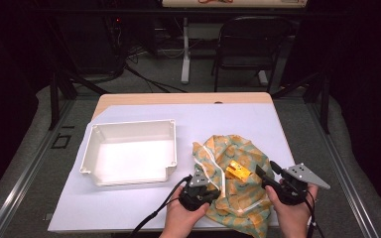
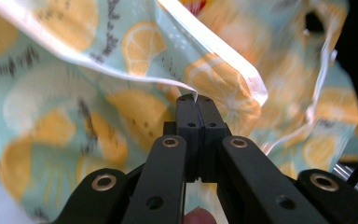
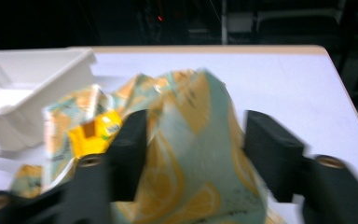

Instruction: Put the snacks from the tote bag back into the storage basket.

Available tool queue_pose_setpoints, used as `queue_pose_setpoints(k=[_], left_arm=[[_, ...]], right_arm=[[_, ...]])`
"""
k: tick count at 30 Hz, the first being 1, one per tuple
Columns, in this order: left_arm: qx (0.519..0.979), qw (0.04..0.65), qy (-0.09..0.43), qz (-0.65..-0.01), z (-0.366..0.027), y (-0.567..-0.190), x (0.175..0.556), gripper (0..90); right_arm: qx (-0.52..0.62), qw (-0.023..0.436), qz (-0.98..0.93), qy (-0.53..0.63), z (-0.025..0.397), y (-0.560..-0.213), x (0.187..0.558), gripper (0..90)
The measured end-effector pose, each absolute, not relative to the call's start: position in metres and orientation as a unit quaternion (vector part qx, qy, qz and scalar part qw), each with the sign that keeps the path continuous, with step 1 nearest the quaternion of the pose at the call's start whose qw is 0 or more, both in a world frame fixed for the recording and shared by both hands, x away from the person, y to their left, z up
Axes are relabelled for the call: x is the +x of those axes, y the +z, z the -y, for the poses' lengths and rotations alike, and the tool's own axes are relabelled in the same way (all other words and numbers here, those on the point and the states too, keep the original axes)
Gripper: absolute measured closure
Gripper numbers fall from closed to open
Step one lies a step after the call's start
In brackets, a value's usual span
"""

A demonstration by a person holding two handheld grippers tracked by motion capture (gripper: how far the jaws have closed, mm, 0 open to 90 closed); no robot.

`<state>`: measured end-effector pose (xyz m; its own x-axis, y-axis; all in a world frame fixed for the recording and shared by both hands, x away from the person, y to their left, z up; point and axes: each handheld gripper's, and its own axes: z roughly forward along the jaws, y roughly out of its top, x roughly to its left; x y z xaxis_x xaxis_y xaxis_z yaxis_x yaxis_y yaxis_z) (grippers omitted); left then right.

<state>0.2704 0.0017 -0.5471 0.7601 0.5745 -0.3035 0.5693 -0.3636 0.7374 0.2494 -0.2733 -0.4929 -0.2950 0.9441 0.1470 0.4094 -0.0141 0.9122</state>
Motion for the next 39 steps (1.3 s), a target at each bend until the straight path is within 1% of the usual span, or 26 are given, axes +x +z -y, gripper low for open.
queue_pose_setpoints(k=[1,3,4,5,6,9,10,11,12,13,16,18,19,21,22,23,24,25,26,27,28,30,32,35,39], left_arm=[[0.828,0.441,0.001,-0.347,-0.003,-0.549,0.27,90.0],[0.828,0.438,0.002,-0.349,-0.006,-0.552,0.27,90.0],[0.826,0.439,0.004,-0.352,-0.007,-0.553,0.269,90.0],[0.826,0.438,0.007,-0.355,-0.008,-0.554,0.269,90.0],[0.829,0.433,0.006,-0.353,-0.01,-0.555,0.269,90.0],[0.828,0.429,0.008,-0.36,-0.012,-0.559,0.267,90.0],[0.828,0.428,0.009,-0.362,-0.013,-0.56,0.267,90.0],[0.828,0.428,0.009,-0.363,-0.013,-0.562,0.266,90.0],[0.83,0.423,0.008,-0.364,-0.014,-0.564,0.266,90.0],[0.83,0.419,0.014,-0.367,-0.014,-0.565,0.265,90.0],[0.83,0.419,0.008,-0.368,-0.015,-0.568,0.264,90.0],[0.831,0.416,0.01,-0.369,-0.017,-0.567,0.264,90.0],[0.831,0.417,0.011,-0.369,-0.017,-0.567,0.265,90.0],[0.827,0.418,0.016,-0.374,-0.018,-0.567,0.264,90.0],[0.827,0.422,0.011,-0.372,-0.019,-0.567,0.264,90.0],[0.827,0.423,0.01,-0.371,-0.02,-0.567,0.264,90.0],[0.826,0.424,0.011,-0.371,-0.021,-0.566,0.264,90.0],[0.823,0.428,0.014,-0.373,-0.021,-0.566,0.264,90.0],[0.823,0.428,0.017,-0.373,-0.021,-0.565,0.264,90.0],[0.823,0.429,0.012,-0.372,-0.022,-0.565,0.264,90.0],[0.823,0.43,0.012,-0.372,-0.022,-0.565,0.265,90.0],[0.823,0.428,0.012,-0.373,-0.023,-0.566,0.265,90.0],[0.823,0.428,0.013,-0.373,-0.023,-0.568,0.266,90.0],[0.825,0.426,0.012,-0.371,-0.023,-0.568,0.266,90.0],[0.824,0.426,0.012,-0.373,-0.023,-0.568,0.266,90.0]], right_arm=[[0.525,0.278,-0.645,0.481,0.273,-0.493,0.249,60.7],[0.524,0.263,-0.656,0.474,0.276,-0.499,0.252,71.9],[0.527,0.252,-0.663,0.468,0.278,-0.502,0.254,75.6],[0.539,0.235,-0.667,0.458,0.28,-0.509,0.257,82.1],[0.539,0.235,-0.667,0.458,0.28,-0.509,0.257,82.1],[0.557,0.223,-0.676,0.428,0.284,-0.52,0.261,85.8],[0.571,0.198,-0.686,0.405,0.287,-0.529,0.266,86.5],[0.571,0.198,-0.686,0.405,0.287,-0.529,0.266,86.5],[0.579,0.17,-0.709,0.364,0.288,-0.543,0.272,86.5],[0.579,0.17,-0.709,0.364,0.288,-0.543,0.272,86.5],[0.597,0.138,-0.708,0.352,0.292,-0.555,0.278,87.2],[0.597,0.144,-0.71,0.346,0.292,-0.554,0.278,87.2],[0.595,0.147,-0.711,0.345,0.292,-0.554,0.277,86.4],[0.589,0.154,-0.711,0.352,0.292,-0.552,0.274,79.8],[0.579,0.171,-0.705,0.372,0.292,-0.547,0.27,68.8],[0.579,0.171,-0.705,0.372,0.292,-0.547,0.27,68.8],[0.561,0.189,-0.695,0.408,0.294,-0.536,0.264,60.6],[0.552,0.199,-0.688,0.426,0.295,-0.532,0.261,55.7],[0.552,0.199,-0.688,0.426,0.295,-0.532,0.261,55.7],[0.542,0.219,-0.679,0.445,0.296,-0.525,0.257,51.0],[0.532,0.244,-0.667,0.461,0.297,-0.515,0.252,48.3],[0.508,0.266,-0.654,0.493,0.296,-0.502,0.245,45.4],[0.486,0.278,-0.645,0.52,0.293,-0.491,0.24,44.9],[0.447,0.265,-0.656,0.547,0.284,-0.481,0.238,44.2],[0.404,0.242,-0.692,0.547,0.265,-0.484,0.245,40.5]])
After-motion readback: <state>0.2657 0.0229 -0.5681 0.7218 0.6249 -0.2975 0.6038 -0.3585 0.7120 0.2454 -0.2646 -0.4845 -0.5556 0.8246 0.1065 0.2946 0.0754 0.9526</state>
